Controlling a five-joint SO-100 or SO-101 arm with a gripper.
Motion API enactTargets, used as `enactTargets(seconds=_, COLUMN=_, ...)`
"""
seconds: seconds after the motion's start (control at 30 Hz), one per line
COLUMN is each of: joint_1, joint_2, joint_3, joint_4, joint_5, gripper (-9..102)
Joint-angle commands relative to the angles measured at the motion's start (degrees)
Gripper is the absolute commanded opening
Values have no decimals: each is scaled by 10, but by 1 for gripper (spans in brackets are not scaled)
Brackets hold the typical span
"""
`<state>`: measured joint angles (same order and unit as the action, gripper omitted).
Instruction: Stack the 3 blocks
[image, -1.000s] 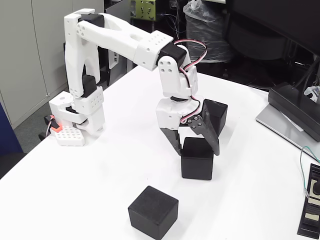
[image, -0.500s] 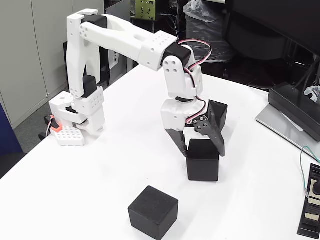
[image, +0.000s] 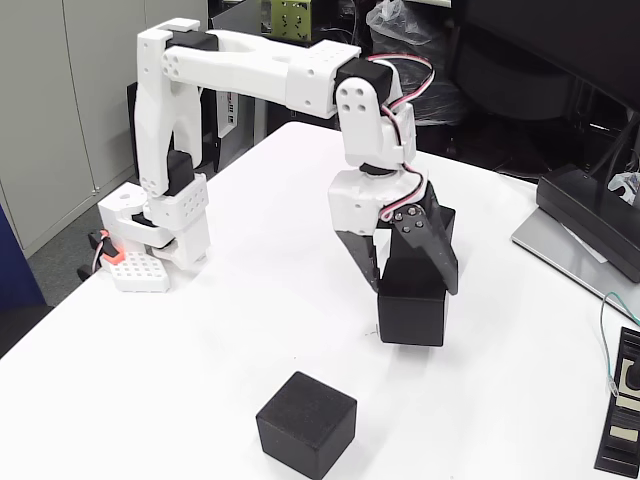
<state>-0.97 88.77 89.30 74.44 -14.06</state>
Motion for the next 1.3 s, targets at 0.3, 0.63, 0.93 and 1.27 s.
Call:
enactTargets(seconds=0.3, joint_1=-21, joint_2=5, joint_3=-218, joint_4=165, joint_5=13, gripper=-1)
enactTargets(seconds=0.63, joint_1=-117, joint_2=5, joint_3=-233, joint_4=163, joint_5=66, gripper=-1)
enactTargets(seconds=0.93, joint_1=-228, joint_2=4, joint_3=-230, joint_4=163, joint_5=138, gripper=-1)
enactTargets(seconds=1.27, joint_1=-291, joint_2=-4, joint_3=-187, joint_4=160, joint_5=198, gripper=-1)
